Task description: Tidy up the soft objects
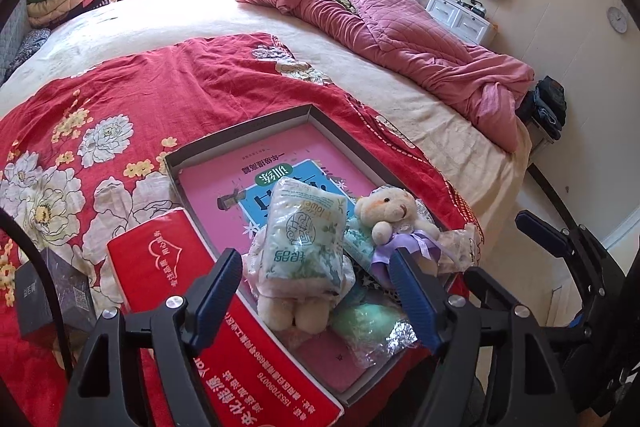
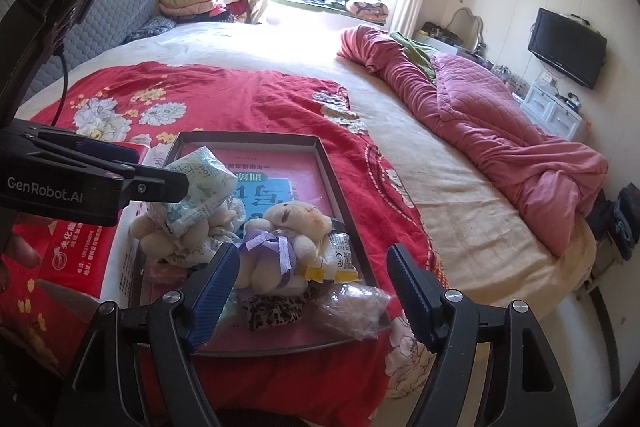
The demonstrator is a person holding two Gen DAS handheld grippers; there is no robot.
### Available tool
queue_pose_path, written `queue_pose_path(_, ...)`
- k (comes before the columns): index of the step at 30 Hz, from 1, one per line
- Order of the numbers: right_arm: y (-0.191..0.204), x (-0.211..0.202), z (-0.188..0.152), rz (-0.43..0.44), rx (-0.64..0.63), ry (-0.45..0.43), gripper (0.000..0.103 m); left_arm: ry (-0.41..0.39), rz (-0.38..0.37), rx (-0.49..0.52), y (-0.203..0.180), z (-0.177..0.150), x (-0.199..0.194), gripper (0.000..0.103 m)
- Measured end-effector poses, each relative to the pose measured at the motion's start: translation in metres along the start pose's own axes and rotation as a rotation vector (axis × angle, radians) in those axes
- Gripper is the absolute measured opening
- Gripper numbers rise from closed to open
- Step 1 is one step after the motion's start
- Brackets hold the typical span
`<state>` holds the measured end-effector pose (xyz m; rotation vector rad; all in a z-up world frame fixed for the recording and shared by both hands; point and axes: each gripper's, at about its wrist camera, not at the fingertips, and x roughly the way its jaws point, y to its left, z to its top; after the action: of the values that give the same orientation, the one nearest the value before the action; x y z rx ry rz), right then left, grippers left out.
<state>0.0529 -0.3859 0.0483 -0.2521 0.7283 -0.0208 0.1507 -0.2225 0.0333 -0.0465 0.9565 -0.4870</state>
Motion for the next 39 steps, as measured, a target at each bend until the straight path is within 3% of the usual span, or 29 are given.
queue_pose_path(2, -0.003, -0.007, 0.0, 0.001, 0.042, 0.011, 0.078, -0.007, 0.009, 0.005, 0.0, -0.005, -0.008, 0.084)
queue_pose_path(7, 0.0, -0.034, 0.0, 0.01, 0.112, 0.01, 0.078, -0.022, 0.05, 0.003, 0.001, -0.019, -0.029, 0.084)
queue_pose_path(12, 0.012, -0.065, -0.001, -0.068, 0.172, -0.049, 0.078, -0.048, 0.113, 0.007, 0.002, -0.034, -0.047, 0.085)
queue_pose_path(20, 0.014, -0.091, -0.024, -0.041, 0.431, -0.025, 0.078, -0.045, 0.153, 0.004, 0.005, -0.059, -0.069, 0.086)
queue_pose_path(30, 0.046, -0.095, -0.046, -0.054, 0.365, 0.073, 0.079, -0.049, 0.195, -0.007, 0.015, -0.08, -0.088, 0.086)
queue_pose_path(39, 0.055, -0.102, -0.048, -0.069, 0.325, 0.063, 0.079, -0.032, 0.194, -0.003, 0.016, -0.094, -0.087, 0.086)
